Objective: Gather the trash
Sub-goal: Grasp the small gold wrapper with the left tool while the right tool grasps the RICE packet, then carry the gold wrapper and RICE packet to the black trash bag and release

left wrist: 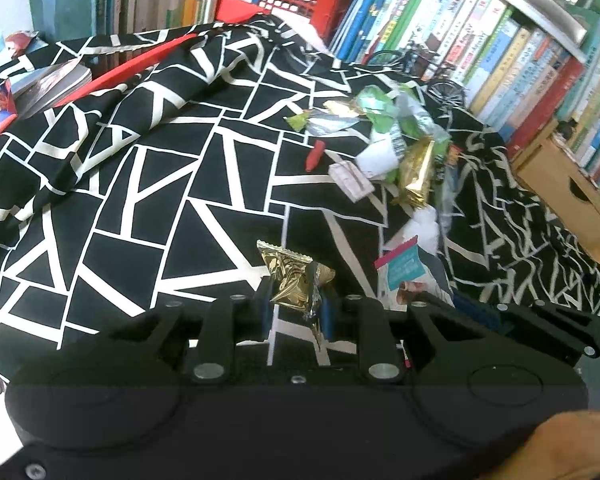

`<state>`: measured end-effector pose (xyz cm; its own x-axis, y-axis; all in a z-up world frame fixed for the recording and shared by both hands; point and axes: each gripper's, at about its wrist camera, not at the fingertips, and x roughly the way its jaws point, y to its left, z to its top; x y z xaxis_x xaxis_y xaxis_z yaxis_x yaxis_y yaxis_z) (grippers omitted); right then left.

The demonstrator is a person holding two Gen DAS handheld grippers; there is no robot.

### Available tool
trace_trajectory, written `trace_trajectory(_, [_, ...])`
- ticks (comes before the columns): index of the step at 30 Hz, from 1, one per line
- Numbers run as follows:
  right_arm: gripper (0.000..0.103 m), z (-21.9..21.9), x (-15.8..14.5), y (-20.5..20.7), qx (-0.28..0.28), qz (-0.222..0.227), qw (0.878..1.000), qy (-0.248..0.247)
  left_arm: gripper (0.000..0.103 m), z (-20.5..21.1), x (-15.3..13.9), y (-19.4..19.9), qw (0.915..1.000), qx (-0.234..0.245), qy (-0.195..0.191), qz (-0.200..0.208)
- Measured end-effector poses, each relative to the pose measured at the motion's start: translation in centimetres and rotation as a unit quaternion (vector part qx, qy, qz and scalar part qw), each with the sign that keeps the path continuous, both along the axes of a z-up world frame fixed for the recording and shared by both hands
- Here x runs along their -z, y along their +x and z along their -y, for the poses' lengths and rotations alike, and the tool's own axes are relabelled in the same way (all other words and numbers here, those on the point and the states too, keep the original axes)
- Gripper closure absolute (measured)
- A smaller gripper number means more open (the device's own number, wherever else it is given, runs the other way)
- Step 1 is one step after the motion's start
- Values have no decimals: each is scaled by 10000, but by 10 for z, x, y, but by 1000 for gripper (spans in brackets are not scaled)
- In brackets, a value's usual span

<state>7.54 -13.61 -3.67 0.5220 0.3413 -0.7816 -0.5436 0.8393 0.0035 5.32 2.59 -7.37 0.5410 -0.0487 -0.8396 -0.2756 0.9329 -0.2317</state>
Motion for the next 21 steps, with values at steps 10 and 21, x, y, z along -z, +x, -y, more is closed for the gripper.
trace_trajectory(10, [90, 7, -22, -53, 708, 257, 9970, -172, 82, 6, -20, -45, 9981, 543, -126, 281])
trace_trajectory(21, [90, -12, -55, -171, 1929, 585, 9792, -210, 82, -22, -48, -145, 9863, 1540, -151, 570])
